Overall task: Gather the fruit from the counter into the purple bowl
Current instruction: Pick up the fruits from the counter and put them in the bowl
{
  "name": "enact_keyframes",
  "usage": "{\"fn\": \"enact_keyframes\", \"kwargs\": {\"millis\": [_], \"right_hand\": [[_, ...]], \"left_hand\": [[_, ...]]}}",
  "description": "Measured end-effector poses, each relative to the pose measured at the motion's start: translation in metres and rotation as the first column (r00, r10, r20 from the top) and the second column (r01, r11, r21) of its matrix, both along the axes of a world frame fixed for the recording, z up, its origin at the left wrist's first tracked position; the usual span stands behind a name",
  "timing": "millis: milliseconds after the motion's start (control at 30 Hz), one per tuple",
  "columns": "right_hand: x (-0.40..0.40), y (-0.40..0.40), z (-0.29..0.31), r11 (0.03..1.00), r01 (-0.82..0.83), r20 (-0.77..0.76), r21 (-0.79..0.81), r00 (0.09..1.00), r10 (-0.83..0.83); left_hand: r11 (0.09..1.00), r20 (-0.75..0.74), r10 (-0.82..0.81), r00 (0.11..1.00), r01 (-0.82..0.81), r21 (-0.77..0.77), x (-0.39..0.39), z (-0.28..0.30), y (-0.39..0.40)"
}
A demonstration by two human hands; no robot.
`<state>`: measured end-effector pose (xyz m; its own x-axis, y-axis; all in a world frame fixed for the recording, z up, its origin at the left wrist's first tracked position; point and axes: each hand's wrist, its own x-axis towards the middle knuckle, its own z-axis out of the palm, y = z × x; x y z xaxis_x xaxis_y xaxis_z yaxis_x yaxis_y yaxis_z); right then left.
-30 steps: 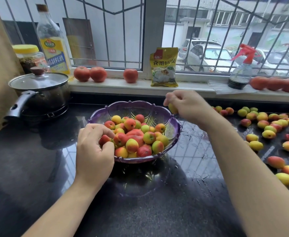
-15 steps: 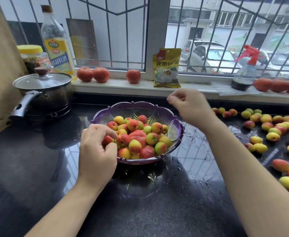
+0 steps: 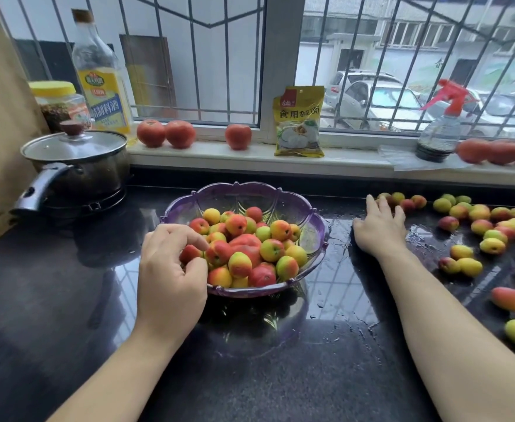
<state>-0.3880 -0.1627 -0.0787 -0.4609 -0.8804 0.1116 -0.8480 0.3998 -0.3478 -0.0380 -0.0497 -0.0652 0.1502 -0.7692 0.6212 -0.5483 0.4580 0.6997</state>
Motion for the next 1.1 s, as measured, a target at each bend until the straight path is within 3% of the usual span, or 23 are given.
{"fn": "enact_keyframes", "kwargs": {"millis": [67, 133, 200, 233, 267, 367, 433, 567, 667, 767, 833, 900, 967, 1100], "right_hand": [[-0.002, -0.003, -0.001, 1.000, 0.006, -0.001, -0.023, 1.000, -0.006], [-0.002, 0.000, 0.001, 0.963, 0.016, -0.016, -0.268, 1.000, -0.021], [-0.003, 0.009, 0.005, 0.848, 0.077, 0.018, -0.524, 0.997, -0.079], [-0.003, 0.013, 0.006, 0.811, 0.099, 0.034, -0.577, 0.995, -0.097], [-0.004, 0.014, 0.006, 0.821, 0.104, 0.041, -0.562, 0.994, -0.098], [-0.007, 0.007, -0.001, 0.961, 0.036, 0.064, -0.274, 0.998, -0.019], [-0.006, 0.006, -0.001, 0.991, -0.029, 0.014, -0.130, 0.999, 0.031], [0.014, 0.013, 0.015, 0.987, -0.073, -0.075, -0.143, 0.995, 0.063], [0.036, 0.020, 0.050, 0.949, -0.115, 0.114, -0.294, 0.981, 0.154], [0.058, 0.043, 0.103, 0.860, -0.319, 0.292, -0.398, 0.845, 0.449], [0.073, 0.064, 0.129, 0.801, -0.531, 0.337, -0.276, 0.727, 0.598], [0.085, 0.073, 0.136, 0.758, -0.650, 0.225, -0.056, 0.731, 0.644], [0.092, 0.071, 0.129, 0.759, -0.645, 0.067, 0.090, 0.764, 0.642], [0.098, 0.066, 0.119, 0.765, -0.616, -0.037, 0.189, 0.774, 0.632]], "left_hand": [[1.000, -0.001, -0.003, 1.000, 0.003, 0.002, 0.000, 0.000, 0.000], [1.000, 0.000, -0.005, 1.000, 0.005, 0.005, 0.000, 0.000, 0.001], [1.000, 0.002, -0.003, 1.000, 0.003, 0.011, 0.000, 0.000, 0.000], [1.000, 0.004, 0.000, 1.000, 0.000, 0.012, 0.000, 0.000, 0.000], [1.000, 0.006, 0.003, 1.000, -0.003, 0.013, 0.000, -0.001, 0.000], [1.000, 0.006, 0.005, 1.000, -0.005, 0.015, 0.000, 0.000, 0.000], [1.000, 0.008, 0.002, 1.000, -0.002, 0.020, 0.001, 0.000, 0.000], [1.000, 0.018, 0.009, 1.000, -0.009, 0.028, 0.000, 0.000, 0.000], [1.000, 0.015, 0.012, 1.000, -0.013, 0.022, 0.001, 0.000, 0.001], [1.000, 0.010, 0.008, 1.000, -0.008, 0.019, 0.000, 0.000, 0.001], [1.000, 0.010, 0.008, 1.000, -0.008, 0.024, 0.000, 0.001, 0.001], [1.000, 0.017, 0.009, 1.000, -0.009, 0.025, 0.000, 0.001, 0.001], [1.000, 0.019, 0.008, 1.000, -0.008, 0.027, 0.001, 0.001, 0.002], [0.999, 0.047, 0.049, 0.998, -0.050, 0.012, 0.000, 0.003, 0.005]]}}
